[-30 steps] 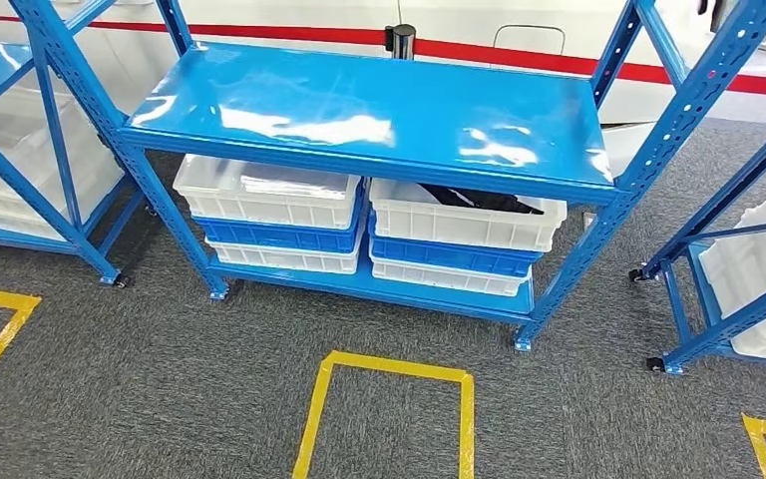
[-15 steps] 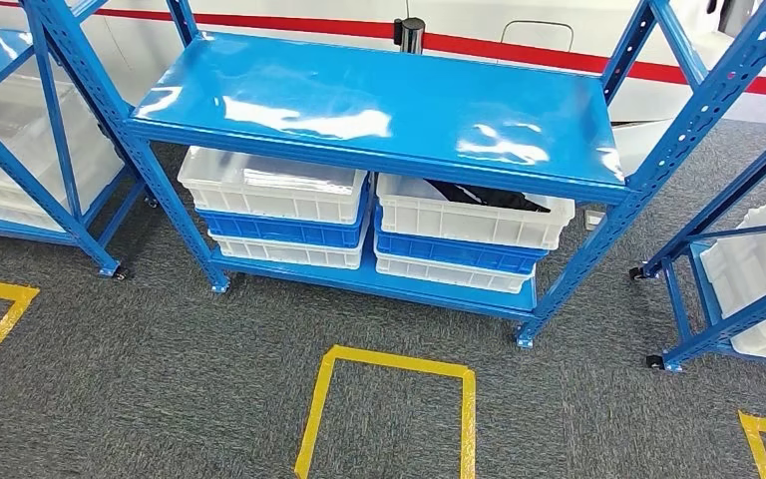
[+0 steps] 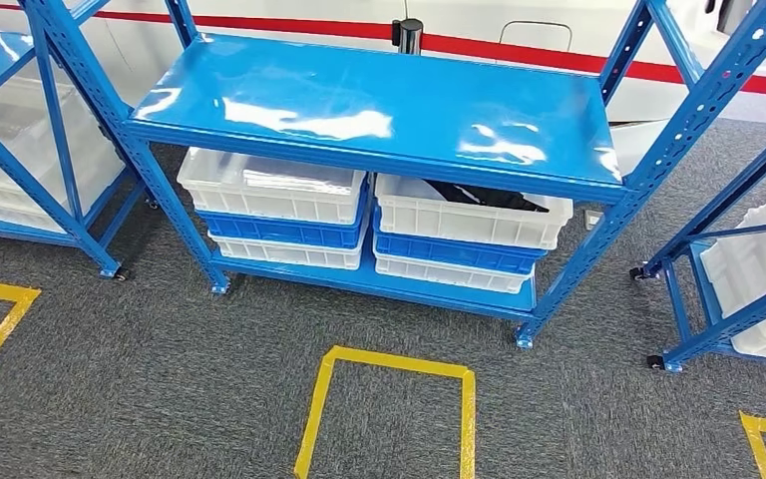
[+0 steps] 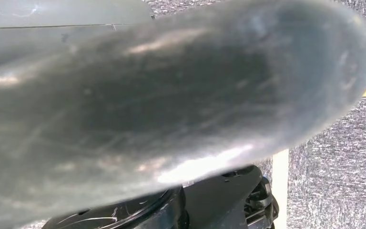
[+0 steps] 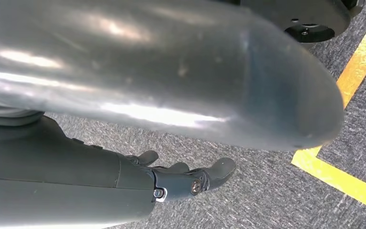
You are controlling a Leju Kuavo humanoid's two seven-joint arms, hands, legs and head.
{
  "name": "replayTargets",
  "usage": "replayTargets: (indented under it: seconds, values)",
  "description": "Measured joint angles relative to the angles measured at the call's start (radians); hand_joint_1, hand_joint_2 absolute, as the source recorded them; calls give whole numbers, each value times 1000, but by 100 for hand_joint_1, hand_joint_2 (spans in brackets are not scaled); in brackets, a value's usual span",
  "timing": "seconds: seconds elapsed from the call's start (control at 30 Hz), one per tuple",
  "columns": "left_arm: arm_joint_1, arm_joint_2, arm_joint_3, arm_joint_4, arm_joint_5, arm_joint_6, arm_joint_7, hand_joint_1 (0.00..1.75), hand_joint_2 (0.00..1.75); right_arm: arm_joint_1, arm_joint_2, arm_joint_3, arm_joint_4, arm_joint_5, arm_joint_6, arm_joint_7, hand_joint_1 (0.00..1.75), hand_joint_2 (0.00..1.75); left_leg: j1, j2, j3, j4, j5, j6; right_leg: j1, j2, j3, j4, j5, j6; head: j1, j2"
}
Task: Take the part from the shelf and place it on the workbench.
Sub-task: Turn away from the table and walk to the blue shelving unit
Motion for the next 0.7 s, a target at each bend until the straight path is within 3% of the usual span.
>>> replayTargets:
  seconds: [0.07, 0.13, 0.23, 0.3, 0.33, 0.37, 0.4, 0.43, 0.5, 0.6, 0.67, 0.7]
  values:
    - [0, 0, 0, 0, -1, 0, -1, 0, 0, 1, 0, 0, 0, 1, 0, 0, 0, 0, -1, 0, 3, -6, 0, 12, 0, 0, 2, 7, 6, 10, 0, 0]
    - [-1, 0, 0, 0, -1, 0, -2, 0, 0, 0, -1, 1, 0, 2, 0, 1, 0, 0, 4, 1, 13, -15, 3, 24, 3, -4, -11, 39, -10, 10, 2, 0]
    - [-1, -1, 0, 0, -1, 0, -3, 0, 0, -4, -2, 1, 0, 2, 0, 1, 0, 0, 8, 6, 15, -19, 7, 29, 0, -10, -100, 207, -88, -2, 6, 0]
    - [-1, -1, 1, 0, -1, 0, -3, 0, 0, -1, -3, 1, 0, 4, 0, 2, 0, 0, 10, 8, 14, -18, 6, 27, -6, -12, -148, 293, -117, 5, 6, 0]
    - [-1, -1, 1, 0, -1, 0, -3, 0, 0, 1, -4, 1, 0, 4, 0, 2, 0, 0, 12, 8, 15, -18, 5, 24, -10, -13, -146, 281, -109, 14, 7, 0]
    - [-1, -2, 1, 0, -1, 0, -3, 0, 0, 2, -6, 1, 0, 5, 0, 2, 0, 0, 15, 7, 17, -18, 4, 20, -15, -15, -123, 230, -85, 27, 7, 0]
    - [0, -2, 1, 0, -1, 0, -3, 0, 0, 2, -7, 1, 0, 5, 0, 2, 0, 0, 17, 7, 19, -17, 2, 13, -20, -18, -87, 154, -54, 40, 8, 0]
    - [0, -2, 1, 0, -1, 0, -3, 0, 0, 2, -6, 1, 0, 6, 0, 2, 0, 0, 19, 7, 22, -16, 0, 5, -22, -22, -57, 85, -32, 46, 9, 0]
    - [-1, -1, 2, 0, -1, 2, -3, 0, 0, -1, -5, 1, 0, 8, 0, 2, 0, 0, 19, 7, 27, -16, -5, -15, -20, -27, -27, 13, -18, 32, 10, 0]
    - [-1, -1, 3, 0, -2, 4, -3, 0, 0, 2, -5, 1, 0, 11, 0, 2, 0, 0, 22, 9, 37, -7, -8, -38, -15, -25, -13, 9, -16, -6, 10, 0]
    - [-2, -1, 5, 0, -4, 4, -4, 0, 0, 3, -6, 1, 0, 12, -1, 2, 0, 0, 26, 11, 18, 43, -37, -42, -15, -23, 7, 8, -13, -20, 8, 0]
    - [-3, -1, 6, 0, -4, 5, -4, 0, 0, 2, -6, 1, 0, 12, -1, 2, 0, 0, 26, 11, -11, 100, -65, -42, -14, -24, 12, 7, -15, -25, 7, 0]
